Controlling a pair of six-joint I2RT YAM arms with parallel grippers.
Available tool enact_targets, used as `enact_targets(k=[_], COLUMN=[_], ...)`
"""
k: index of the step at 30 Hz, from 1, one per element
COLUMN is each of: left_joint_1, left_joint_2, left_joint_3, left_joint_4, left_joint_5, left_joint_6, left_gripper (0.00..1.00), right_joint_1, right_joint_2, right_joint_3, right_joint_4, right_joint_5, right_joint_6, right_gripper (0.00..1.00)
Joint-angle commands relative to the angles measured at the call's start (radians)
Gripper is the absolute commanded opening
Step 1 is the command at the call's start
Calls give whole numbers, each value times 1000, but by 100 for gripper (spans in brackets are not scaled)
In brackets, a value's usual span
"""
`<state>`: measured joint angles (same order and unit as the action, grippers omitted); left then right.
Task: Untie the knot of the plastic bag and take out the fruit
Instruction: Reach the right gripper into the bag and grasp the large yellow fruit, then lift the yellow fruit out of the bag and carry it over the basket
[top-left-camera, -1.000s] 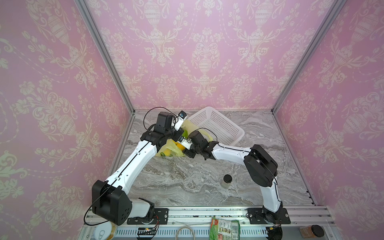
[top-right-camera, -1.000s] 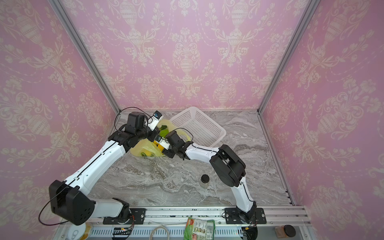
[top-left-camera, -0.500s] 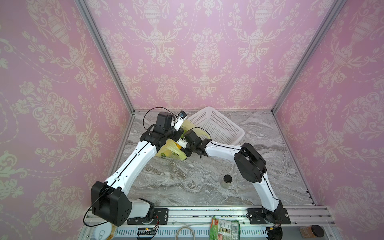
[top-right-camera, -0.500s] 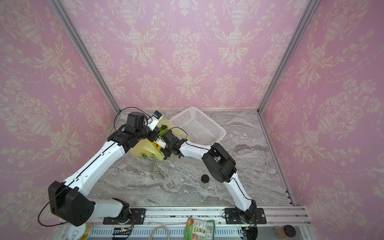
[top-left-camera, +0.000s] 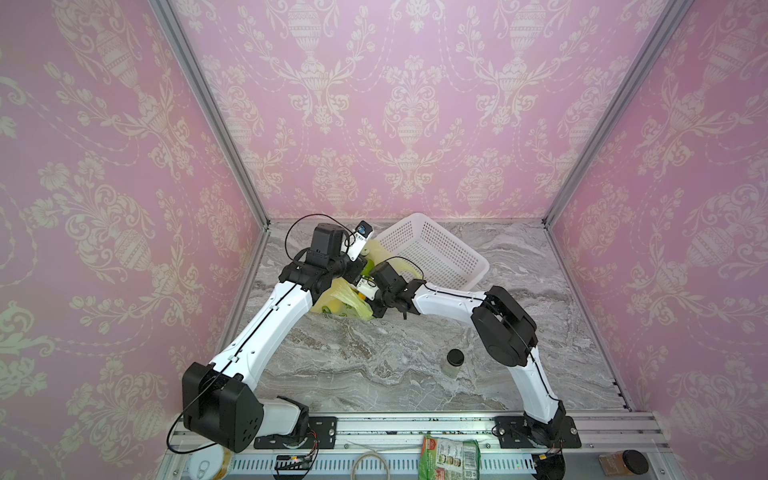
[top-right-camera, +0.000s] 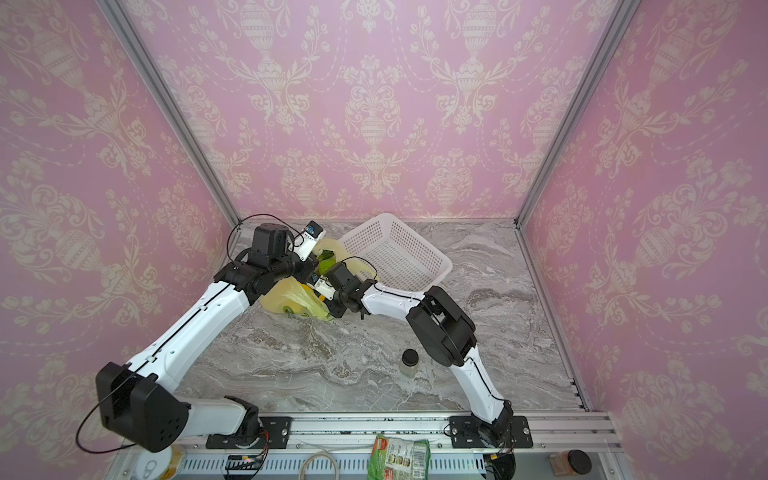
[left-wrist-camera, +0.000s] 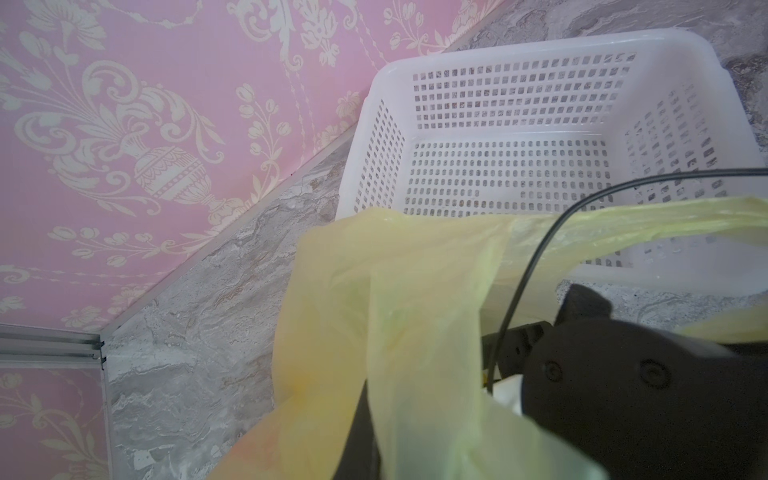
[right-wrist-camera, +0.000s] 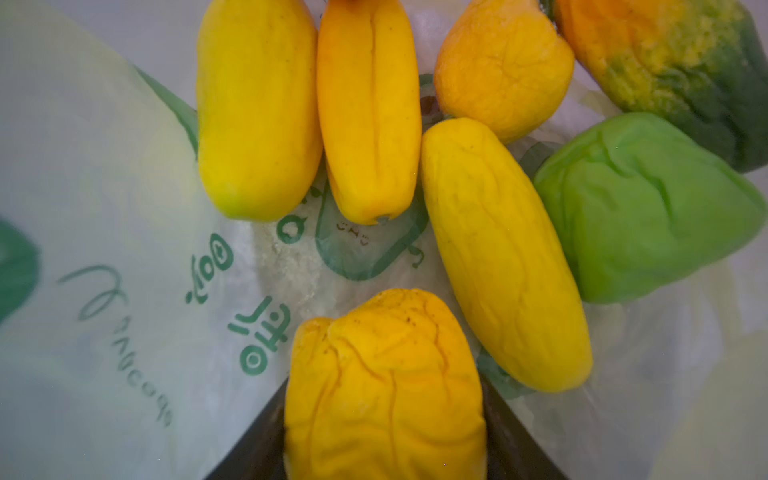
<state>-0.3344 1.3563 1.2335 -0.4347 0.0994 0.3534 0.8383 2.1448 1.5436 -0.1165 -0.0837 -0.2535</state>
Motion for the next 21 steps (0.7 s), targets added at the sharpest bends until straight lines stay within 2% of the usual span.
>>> enact_targets(k=[1,15,21], left_joint_1=[10,10,12], left_joint_2=[-26,-23,-19], left_joint_3=[15,15,17], left_joint_4=[2,1,-2], left_joint_5=[16,19,20], left_joint_6=[-14,-16,-18], left_gripper=[2,2,3], right_joint_1=[0,0,-5], right_joint_2=[-128,-586,-839], right_joint_3=[-71,-516,-752], right_joint_4=[79,334,558], right_joint_5=[-37,-146,-145], right_joint_6=[21,35,90], right_gripper=[49,36,28])
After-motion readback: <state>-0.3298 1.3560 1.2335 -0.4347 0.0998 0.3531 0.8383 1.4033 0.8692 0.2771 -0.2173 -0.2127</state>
